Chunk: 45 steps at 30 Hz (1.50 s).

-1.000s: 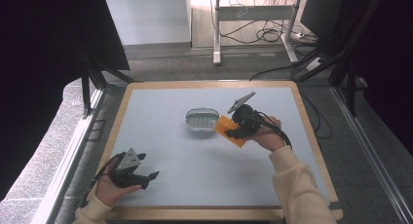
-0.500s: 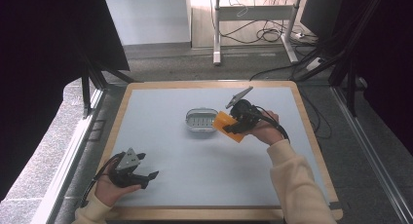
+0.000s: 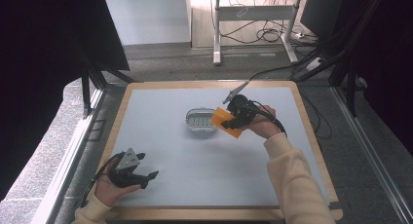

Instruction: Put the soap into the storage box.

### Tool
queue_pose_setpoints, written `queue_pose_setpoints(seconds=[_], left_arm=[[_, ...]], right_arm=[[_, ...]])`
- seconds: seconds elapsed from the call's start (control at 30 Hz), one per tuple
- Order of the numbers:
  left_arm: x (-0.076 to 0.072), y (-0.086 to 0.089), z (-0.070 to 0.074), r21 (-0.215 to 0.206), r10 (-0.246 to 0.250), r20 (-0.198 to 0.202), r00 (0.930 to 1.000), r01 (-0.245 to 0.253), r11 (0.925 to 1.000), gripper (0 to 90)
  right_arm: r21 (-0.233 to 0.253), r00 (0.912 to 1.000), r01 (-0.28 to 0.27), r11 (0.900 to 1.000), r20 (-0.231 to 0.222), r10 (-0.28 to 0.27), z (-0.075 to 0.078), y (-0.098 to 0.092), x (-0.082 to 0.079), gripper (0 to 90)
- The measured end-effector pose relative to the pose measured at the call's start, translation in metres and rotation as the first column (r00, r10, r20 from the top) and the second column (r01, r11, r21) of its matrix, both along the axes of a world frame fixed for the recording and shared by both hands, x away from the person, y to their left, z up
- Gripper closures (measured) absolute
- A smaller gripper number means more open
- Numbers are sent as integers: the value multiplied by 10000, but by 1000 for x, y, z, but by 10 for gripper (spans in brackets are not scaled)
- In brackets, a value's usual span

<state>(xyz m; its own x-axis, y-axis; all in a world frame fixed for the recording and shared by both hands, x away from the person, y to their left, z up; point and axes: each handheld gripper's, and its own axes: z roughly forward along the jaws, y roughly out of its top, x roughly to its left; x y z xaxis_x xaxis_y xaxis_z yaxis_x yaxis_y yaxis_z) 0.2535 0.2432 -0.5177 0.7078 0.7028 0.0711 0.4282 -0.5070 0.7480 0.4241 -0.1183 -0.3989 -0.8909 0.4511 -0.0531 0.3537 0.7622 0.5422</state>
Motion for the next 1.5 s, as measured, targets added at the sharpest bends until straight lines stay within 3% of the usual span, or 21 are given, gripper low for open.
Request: queue_pose_setpoints(seconds=[0.83, 1.5], left_arm=[[0, 0, 0, 18, -63, -9, 10000, 63, 10000, 192], [0, 0, 1, -14, -63, -8, 10000, 62, 10000, 193]], right_arm=[[-560, 9963, -851, 9948, 28, 853, -3, 31, 24, 614], [-585, 9918, -1268, 9902, 59, 1273, -6, 49, 37, 614]])
